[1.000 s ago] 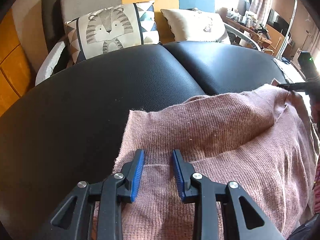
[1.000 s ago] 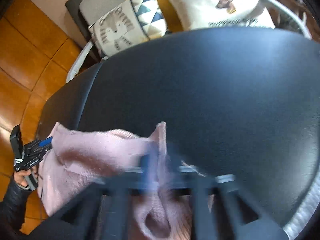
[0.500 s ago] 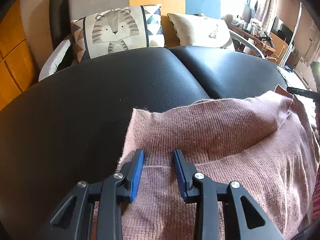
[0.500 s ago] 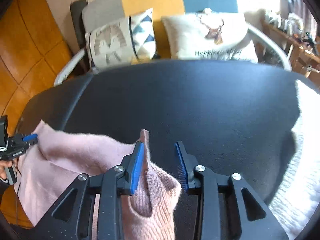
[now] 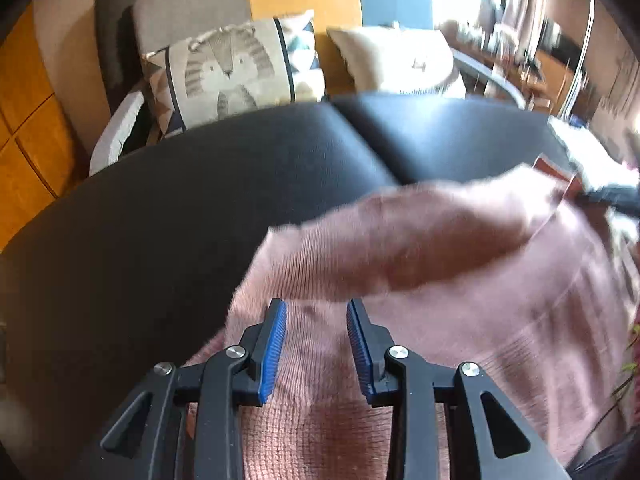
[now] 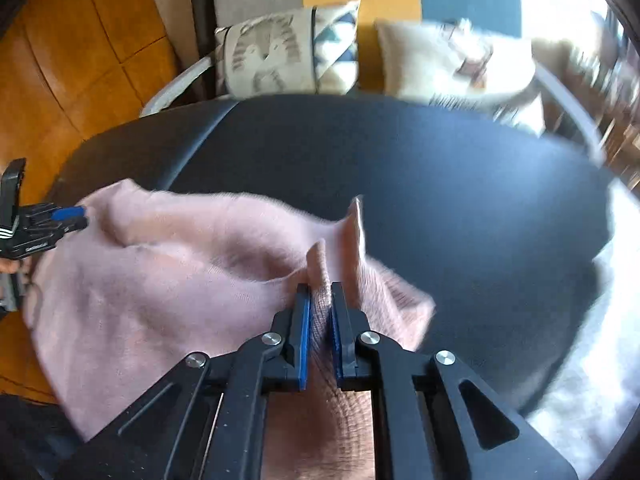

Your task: Fold clothes

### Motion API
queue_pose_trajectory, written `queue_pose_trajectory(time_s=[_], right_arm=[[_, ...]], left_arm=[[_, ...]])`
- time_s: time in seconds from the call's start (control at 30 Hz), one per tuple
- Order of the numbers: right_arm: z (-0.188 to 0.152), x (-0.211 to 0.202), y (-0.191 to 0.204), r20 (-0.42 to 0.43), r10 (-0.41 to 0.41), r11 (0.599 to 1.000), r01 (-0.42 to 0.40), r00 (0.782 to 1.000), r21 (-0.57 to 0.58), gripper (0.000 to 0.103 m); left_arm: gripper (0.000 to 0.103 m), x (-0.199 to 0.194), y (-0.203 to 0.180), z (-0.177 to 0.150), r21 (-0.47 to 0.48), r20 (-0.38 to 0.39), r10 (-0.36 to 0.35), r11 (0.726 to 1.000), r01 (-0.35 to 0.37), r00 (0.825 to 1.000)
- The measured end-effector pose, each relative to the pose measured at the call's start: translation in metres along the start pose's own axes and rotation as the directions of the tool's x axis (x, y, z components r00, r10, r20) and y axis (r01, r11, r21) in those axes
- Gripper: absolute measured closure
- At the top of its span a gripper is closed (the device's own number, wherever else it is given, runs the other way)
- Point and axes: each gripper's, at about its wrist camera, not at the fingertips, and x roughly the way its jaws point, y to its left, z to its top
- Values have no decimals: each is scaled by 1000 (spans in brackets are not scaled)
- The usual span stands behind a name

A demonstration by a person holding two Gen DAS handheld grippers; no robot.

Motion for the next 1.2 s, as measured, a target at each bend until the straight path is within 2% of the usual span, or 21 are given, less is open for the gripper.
queue_pose_trajectory(time_s=[0.13,0.27,0.33,0.43,0.5,0.53,0.57,0.7,0.83,0.9,1.0,1.17,1.2], right_arm=[[-3,0,-2,14,-87,996,87,996,-11,93],[-20,23,-2,-54,-91,996,90,994,-31,93],[-23,23,-5,-36,-83,997,83,996,-4,91],[-23,14,-13,-23,-36,997,37,999,64,77],[-23,-1,-12,11,-54,997,53,998,59,65],[-23,-11,-10,38,-85,995,83,996,52,52],[-23,-20,-6,68,-115,993,111,991,50,43],[-21,-55,15,191,-168,986,164,967,37,39],[-12,-58,62,240,-93,993,106,966,-42,39],[-11,-54,83,245,-135,980,167,960,-112,39],[-6,-43,89,269,-282,933,328,921,-148,39],[-16,-16,23,125,-449,889,456,885,-33,39],[-19,-14,8,94,-440,898,441,893,9,39]], left_arm=[[68,2,9,-6,-43,35,3,999,-2,999],[68,4,16,-12,-80,68,8,997,-3,998],[68,4,16,-15,-85,77,15,996,-9,997],[68,0,16,-13,-94,63,25,995,-19,998],[68,-5,17,-10,-102,55,34,994,-28,998],[68,-12,17,-10,-107,57,33,994,-26,998],[68,-18,17,-10,-111,62,28,994,-21,998],[68,-46,8,-13,-109,97,-22,993,32,995],[68,-59,-20,-10,-49,122,-78,995,85,989],[68,-62,-36,-7,-13,133,-105,994,107,986],[68,-54,-44,-7,4,114,-101,995,101,988],[68,-34,-27,-16,-42,54,-64,997,66,997],[68,-32,-22,-18,-60,50,-65,996,68,997]])
